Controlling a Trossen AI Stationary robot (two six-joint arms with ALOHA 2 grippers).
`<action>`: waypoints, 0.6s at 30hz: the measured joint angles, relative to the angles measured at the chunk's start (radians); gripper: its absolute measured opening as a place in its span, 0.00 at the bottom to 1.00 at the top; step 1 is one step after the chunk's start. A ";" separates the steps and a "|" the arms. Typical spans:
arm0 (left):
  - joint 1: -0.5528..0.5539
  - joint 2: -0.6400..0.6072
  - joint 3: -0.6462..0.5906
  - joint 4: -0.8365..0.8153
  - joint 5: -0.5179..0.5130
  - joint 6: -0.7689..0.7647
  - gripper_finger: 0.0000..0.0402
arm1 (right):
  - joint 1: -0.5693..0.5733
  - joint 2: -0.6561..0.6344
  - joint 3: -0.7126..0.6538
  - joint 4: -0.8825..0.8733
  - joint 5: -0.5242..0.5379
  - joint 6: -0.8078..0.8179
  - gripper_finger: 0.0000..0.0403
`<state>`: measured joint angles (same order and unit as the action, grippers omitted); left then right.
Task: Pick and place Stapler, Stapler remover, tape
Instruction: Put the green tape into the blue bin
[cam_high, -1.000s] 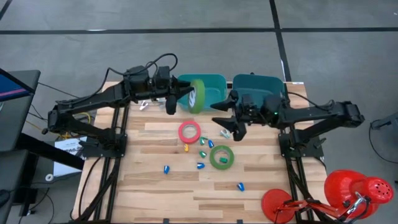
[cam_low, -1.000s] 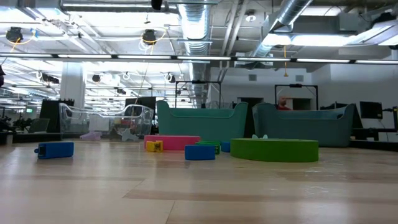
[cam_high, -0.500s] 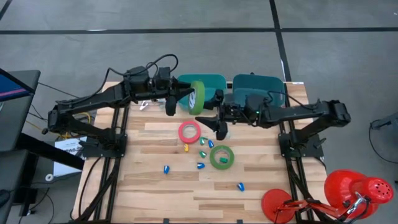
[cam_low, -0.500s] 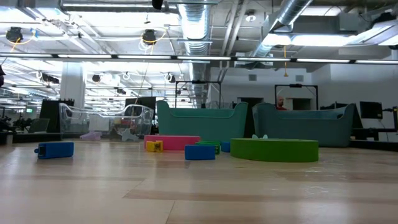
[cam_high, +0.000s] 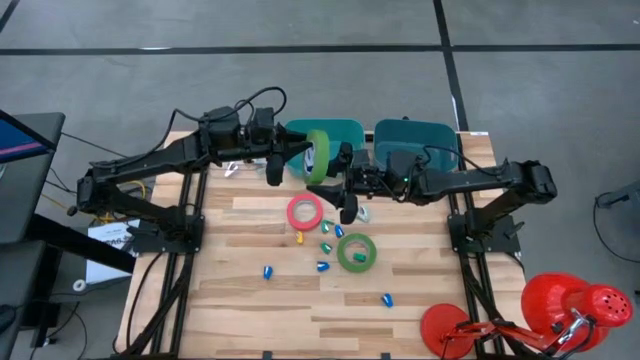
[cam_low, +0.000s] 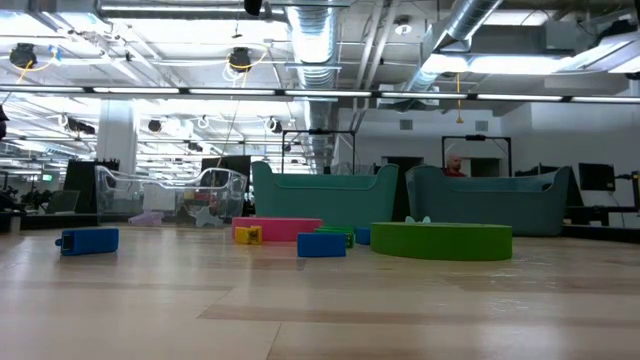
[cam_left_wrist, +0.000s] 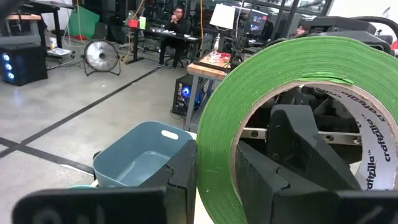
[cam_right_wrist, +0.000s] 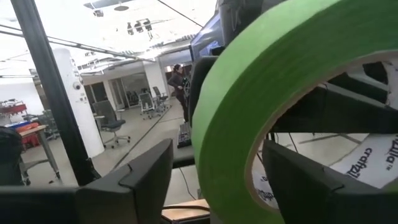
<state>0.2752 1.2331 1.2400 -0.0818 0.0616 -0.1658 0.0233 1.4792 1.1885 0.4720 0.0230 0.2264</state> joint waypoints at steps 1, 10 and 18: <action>0.000 0.000 0.000 0.000 0.000 0.000 0.19 | 0.000 0.000 0.000 0.000 0.000 0.000 0.55; 0.000 0.000 0.000 0.000 0.025 0.000 0.19 | 0.001 0.000 0.000 0.001 -0.001 -0.001 0.35; 0.000 0.002 0.000 -0.005 0.025 -0.007 0.19 | 0.001 0.000 0.000 0.004 -0.001 -0.008 0.27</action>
<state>0.2752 1.2346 1.2400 -0.0872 0.0868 -0.1726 0.0238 1.4788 1.1885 0.4763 0.0216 0.2184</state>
